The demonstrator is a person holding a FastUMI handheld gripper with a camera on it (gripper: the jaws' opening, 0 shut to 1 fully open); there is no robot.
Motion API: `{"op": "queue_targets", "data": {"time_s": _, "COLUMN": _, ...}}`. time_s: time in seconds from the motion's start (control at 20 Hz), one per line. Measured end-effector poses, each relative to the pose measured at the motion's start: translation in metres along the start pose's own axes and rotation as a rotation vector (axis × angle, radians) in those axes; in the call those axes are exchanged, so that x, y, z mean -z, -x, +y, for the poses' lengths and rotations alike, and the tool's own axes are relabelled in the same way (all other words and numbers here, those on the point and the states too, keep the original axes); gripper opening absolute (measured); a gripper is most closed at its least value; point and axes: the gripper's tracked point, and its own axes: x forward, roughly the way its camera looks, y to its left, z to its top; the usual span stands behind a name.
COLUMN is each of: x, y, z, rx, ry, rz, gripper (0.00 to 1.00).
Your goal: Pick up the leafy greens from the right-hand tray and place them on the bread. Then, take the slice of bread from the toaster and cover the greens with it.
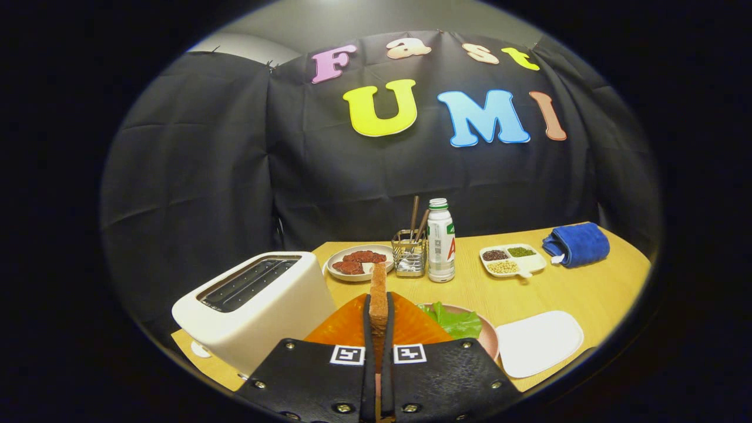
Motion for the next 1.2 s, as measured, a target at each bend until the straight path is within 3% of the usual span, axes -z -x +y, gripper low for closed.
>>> {"op": "queue_targets", "data": {"time_s": 0.5, "x": 0.025, "y": -0.009, "z": -0.021, "rx": -0.024, "ry": -0.046, "rz": 0.024, "gripper": 0.04}}
{"op": "queue_targets", "data": {"time_s": 0.6, "x": 0.025, "y": -0.008, "z": -0.036, "rx": 0.005, "ry": -0.03, "rz": 0.025, "gripper": 0.04}}
{"op": "queue_targets", "data": {"time_s": 1.05, "x": 0.036, "y": -0.011, "z": -0.07, "rx": 0.038, "ry": -0.013, "rz": 0.086, "gripper": 0.17}}
{"op": "queue_targets", "data": {"time_s": 1.2, "x": 0.044, "y": -0.013, "z": -0.083, "rx": 0.054, "ry": 0.007, "rz": 0.105, "gripper": 0.28}}
